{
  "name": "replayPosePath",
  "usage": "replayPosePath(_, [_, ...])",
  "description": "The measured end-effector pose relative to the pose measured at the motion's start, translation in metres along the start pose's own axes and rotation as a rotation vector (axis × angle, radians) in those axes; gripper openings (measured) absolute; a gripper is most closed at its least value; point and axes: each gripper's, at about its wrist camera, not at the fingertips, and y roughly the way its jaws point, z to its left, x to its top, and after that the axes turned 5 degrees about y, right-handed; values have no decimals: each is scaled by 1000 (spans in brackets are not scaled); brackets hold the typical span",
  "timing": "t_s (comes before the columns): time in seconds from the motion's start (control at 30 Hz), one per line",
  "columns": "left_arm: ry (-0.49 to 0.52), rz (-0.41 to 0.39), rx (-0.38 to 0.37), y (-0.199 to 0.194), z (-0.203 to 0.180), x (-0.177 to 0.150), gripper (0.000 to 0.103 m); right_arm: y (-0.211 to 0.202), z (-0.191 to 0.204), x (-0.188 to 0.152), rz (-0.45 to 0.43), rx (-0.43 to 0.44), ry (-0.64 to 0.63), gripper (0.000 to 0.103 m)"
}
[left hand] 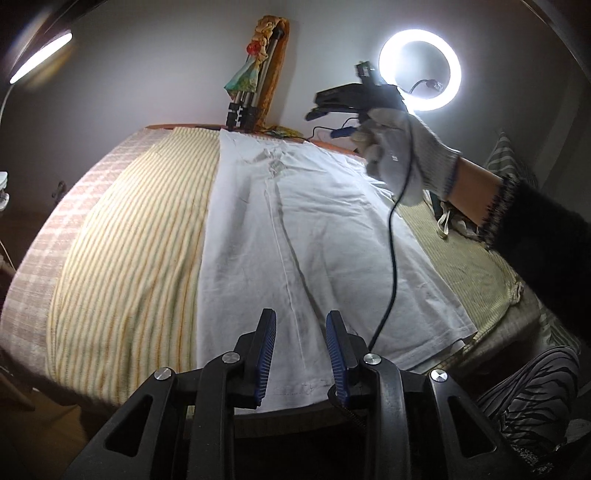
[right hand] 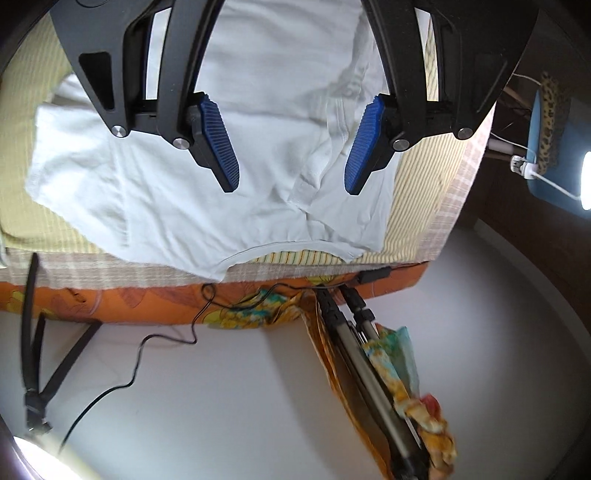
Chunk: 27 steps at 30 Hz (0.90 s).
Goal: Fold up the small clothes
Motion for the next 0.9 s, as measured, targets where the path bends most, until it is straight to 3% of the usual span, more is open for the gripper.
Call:
replayPosePath(0.27, [33, -1, 15, -10, -12, -1, 28, -101, -32, -20, -85, 19, -8, 63])
replayPosePath(0.63, [64, 18, -9, -14, -33, -6, 30, -211, -125, -59, -181, -56, 51, 63])
replayPosePath(0.9, [120, 55, -47, 7, -62, -7, 33, -243, -184, -81, -200, -125, 86, 63])
